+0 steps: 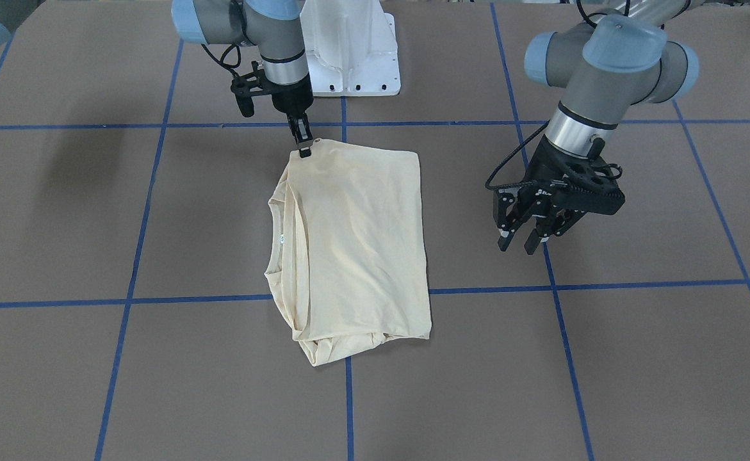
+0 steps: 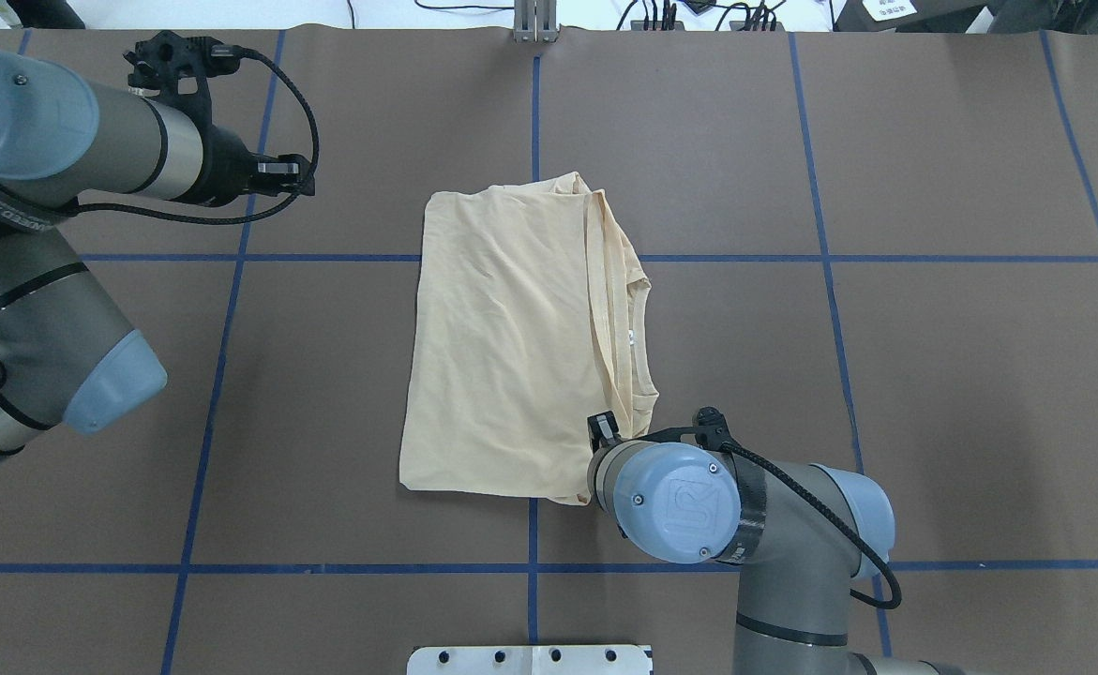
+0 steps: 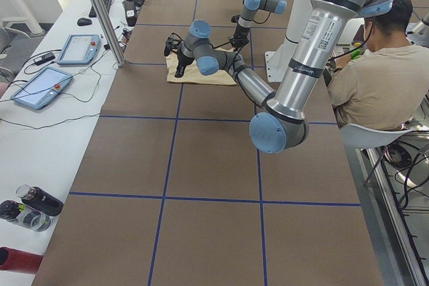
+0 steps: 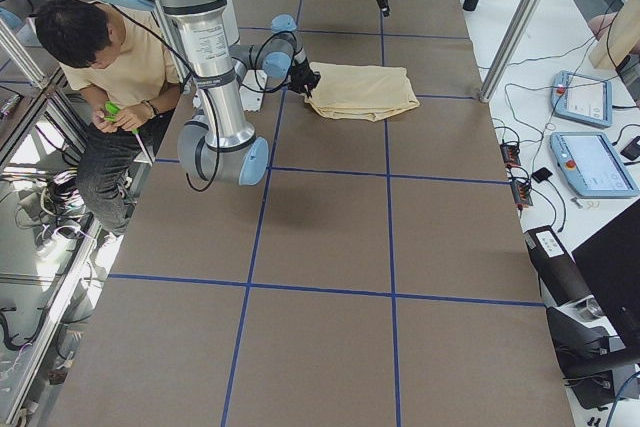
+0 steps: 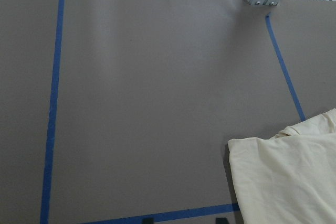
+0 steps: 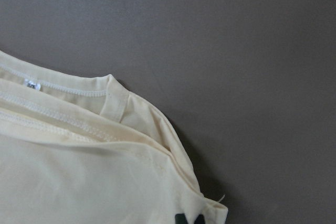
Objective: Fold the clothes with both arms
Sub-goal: 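Lower the left gripper to the shirt's near corner beside the right gripper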
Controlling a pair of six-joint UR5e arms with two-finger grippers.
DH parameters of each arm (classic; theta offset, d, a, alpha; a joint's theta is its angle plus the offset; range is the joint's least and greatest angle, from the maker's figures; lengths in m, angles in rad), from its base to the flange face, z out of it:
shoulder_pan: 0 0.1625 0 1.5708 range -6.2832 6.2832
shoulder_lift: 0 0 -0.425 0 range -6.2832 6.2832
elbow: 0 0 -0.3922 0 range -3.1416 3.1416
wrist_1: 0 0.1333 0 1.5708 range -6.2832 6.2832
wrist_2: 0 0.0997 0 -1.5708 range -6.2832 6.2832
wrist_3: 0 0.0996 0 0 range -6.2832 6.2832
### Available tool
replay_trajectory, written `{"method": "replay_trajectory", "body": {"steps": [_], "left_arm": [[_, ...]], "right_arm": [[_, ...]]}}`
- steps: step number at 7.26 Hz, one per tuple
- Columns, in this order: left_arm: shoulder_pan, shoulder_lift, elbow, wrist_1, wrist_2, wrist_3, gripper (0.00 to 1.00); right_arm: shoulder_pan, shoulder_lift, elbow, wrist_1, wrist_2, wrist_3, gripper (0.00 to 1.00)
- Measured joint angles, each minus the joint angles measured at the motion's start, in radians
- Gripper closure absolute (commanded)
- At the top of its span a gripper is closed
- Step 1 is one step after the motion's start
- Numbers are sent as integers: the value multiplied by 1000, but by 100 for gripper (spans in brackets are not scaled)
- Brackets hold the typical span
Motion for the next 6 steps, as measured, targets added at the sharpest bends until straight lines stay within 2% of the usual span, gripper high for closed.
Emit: {"method": "replay_trajectory", "body": {"steps": [2, 4, 6], "left_arm": [[32, 1, -49, -1, -1, -175, 47], [119, 21, -131, -5, 9, -397, 46], [227, 50, -201, -6, 73, -597, 47]], "right_arm": [[-2, -27, 31, -8, 1, 0, 100], [-12, -45, 50, -10, 1, 0, 100], [-24, -59, 65, -11, 1, 0, 100]]}}
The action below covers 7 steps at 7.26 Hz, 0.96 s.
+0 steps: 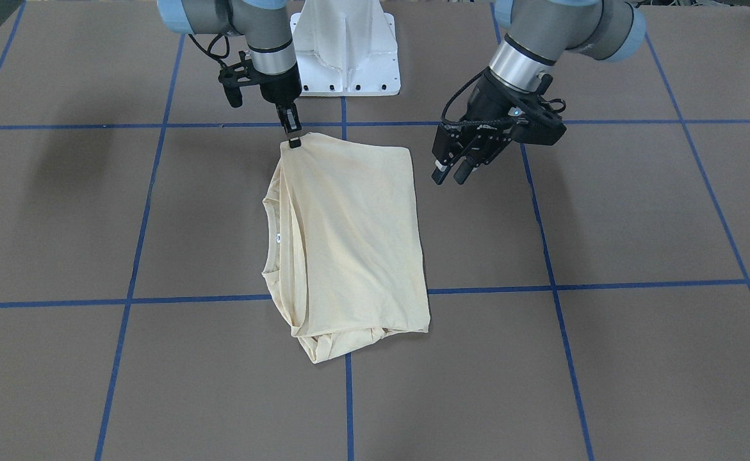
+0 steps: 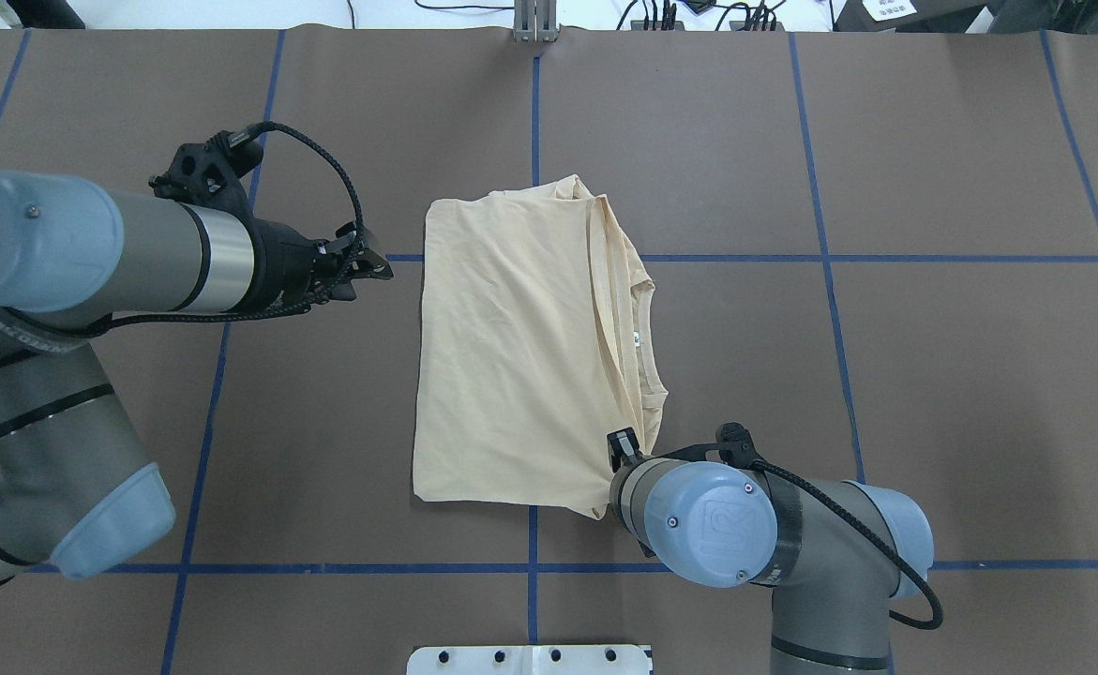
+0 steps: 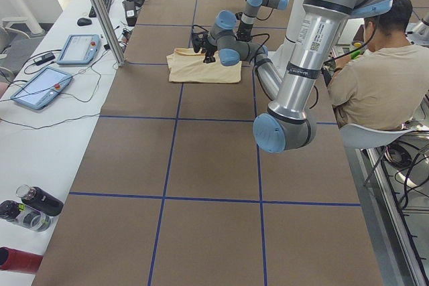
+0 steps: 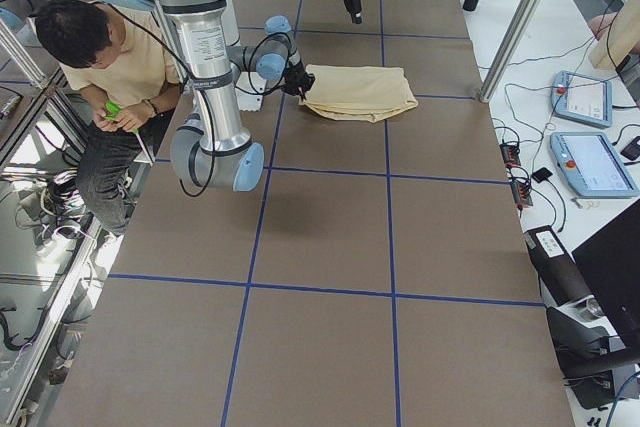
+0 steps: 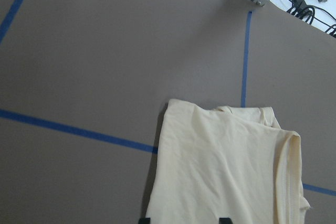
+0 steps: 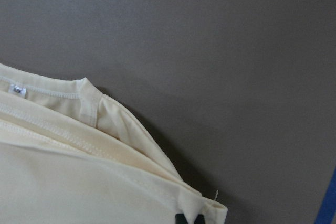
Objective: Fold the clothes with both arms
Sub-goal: 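Lower the left gripper to the shirt's near corner beside the right gripper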
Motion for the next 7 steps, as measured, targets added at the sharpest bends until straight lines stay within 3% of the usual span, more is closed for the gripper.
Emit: {"method": "replay_trajectory", "body": {"steps": [3, 7], "left_arm": [[197, 45, -33, -3, 173, -279, 47], [319, 78, 24, -8, 186, -474, 47]], "right_arm": [[-5, -10, 6, 0, 0, 0, 100], [-6, -9, 18, 1, 1, 0, 100]]}}
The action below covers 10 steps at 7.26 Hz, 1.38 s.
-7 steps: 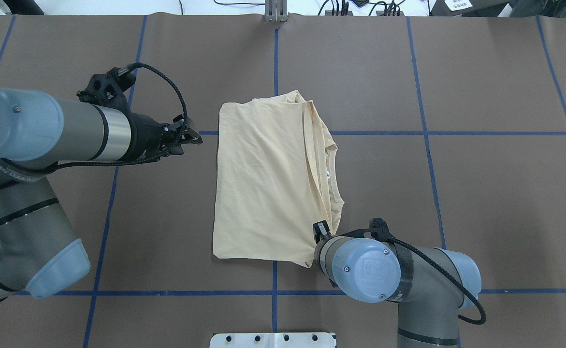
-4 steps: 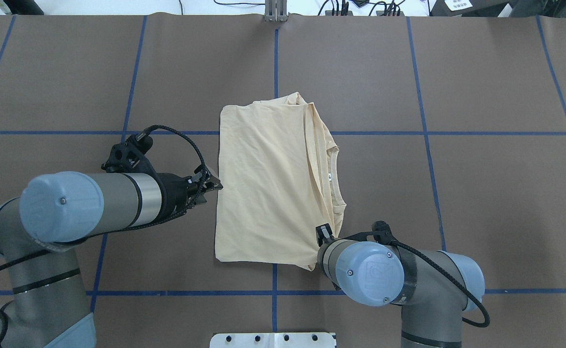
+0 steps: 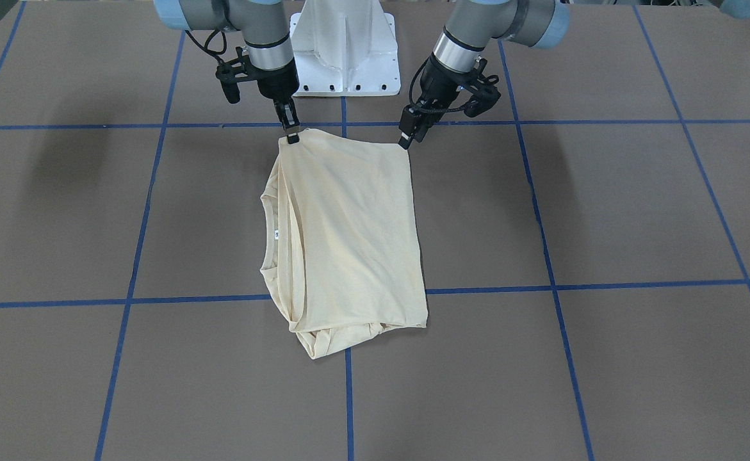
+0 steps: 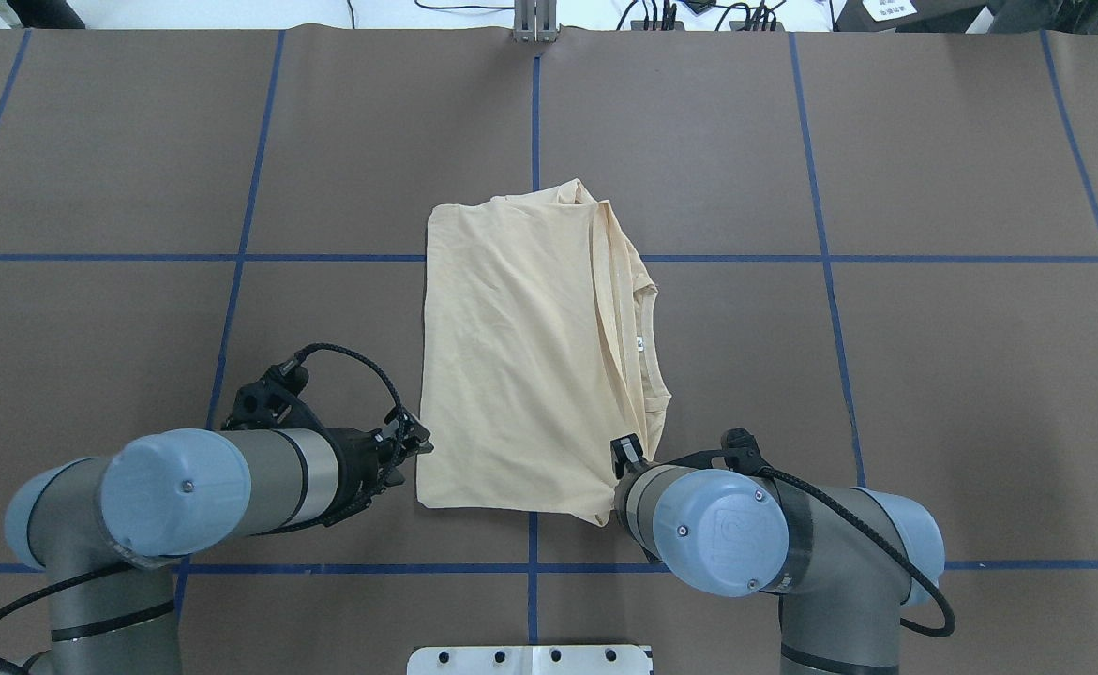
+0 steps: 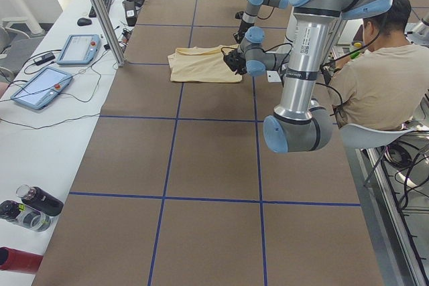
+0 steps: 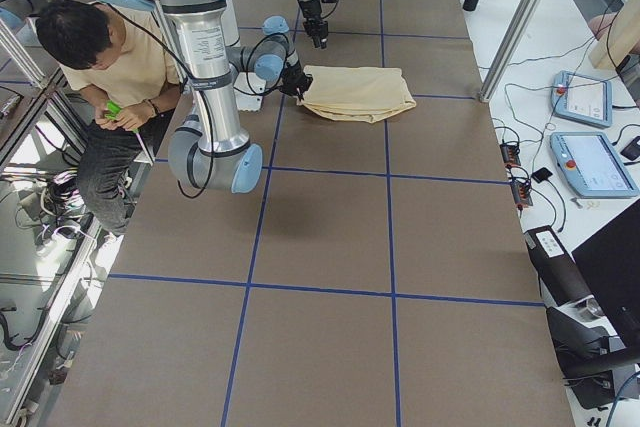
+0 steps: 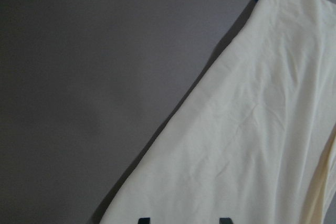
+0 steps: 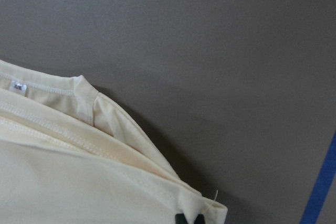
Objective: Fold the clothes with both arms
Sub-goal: 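Lower the left gripper to the shirt's near corner beside the right gripper, then grasp the near edge of the folded shirt with both grippers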
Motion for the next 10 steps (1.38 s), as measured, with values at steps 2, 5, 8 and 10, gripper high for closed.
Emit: {"method": "replay_trajectory", "body": {"steps": [2, 5, 8, 10], "left_arm": [[38, -4, 40, -3, 0, -32, 47], [72, -12, 73, -3, 0, -52, 48], [75, -15, 80, -4, 0, -49, 49], [74, -18, 83, -15, 19, -45, 49]], "right_arm": [[0, 0, 0, 0, 0, 0, 100], [0, -1, 0, 0, 0, 0, 100], [0, -3, 0, 0, -1, 0, 100], [0, -3, 0, -1, -1, 0, 100]]}}
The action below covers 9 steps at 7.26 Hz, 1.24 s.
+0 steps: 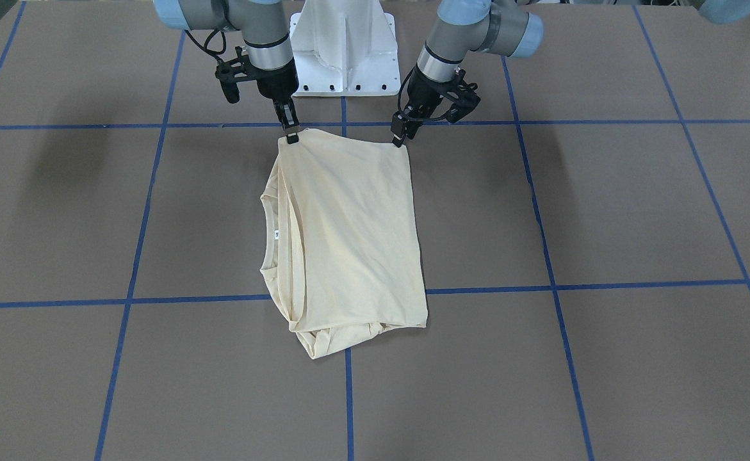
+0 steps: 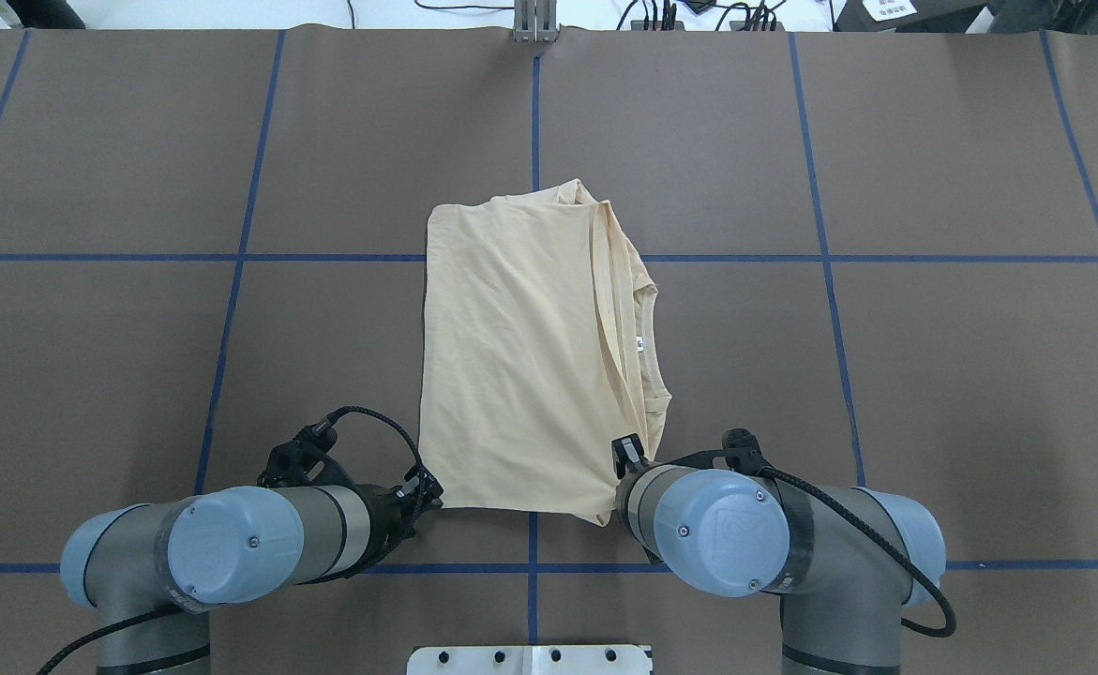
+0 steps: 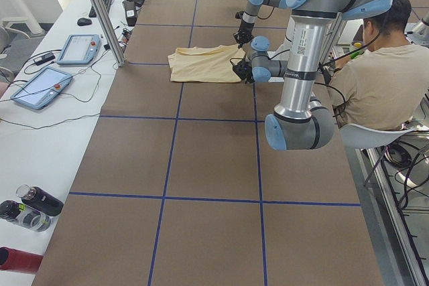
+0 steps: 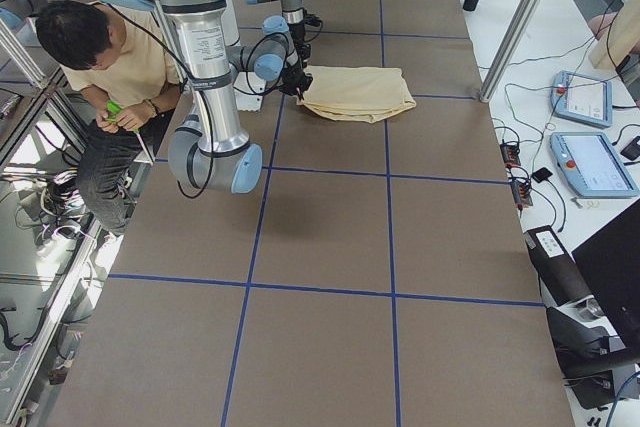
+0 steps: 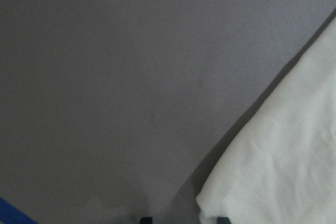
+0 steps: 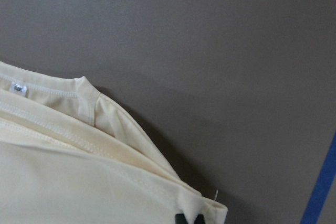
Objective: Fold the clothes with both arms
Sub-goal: 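Grasp the near edge of the folded shirt with both grippers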
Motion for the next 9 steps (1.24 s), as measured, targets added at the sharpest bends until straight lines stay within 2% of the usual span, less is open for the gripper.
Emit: {"method": "replay_trajectory", "body": {"steps": [3, 4, 5, 6, 9], "left_arm": [[0, -2, 9, -13, 11, -5, 49], [0, -4, 15, -14, 12, -6, 54], [1, -9, 19, -15, 12, -7, 67], [1, -13, 24, -15, 12, -8, 100], [-2, -18, 26, -15, 11, -6, 100]], "right_arm": [[0, 0, -1, 0, 0, 0, 100], [0, 0, -1, 0, 0, 0, 100], [0, 0, -1, 0, 0, 0, 100], [0, 0, -1, 0, 0, 0, 100], [-1, 1, 0, 0, 0, 0, 100]]}}
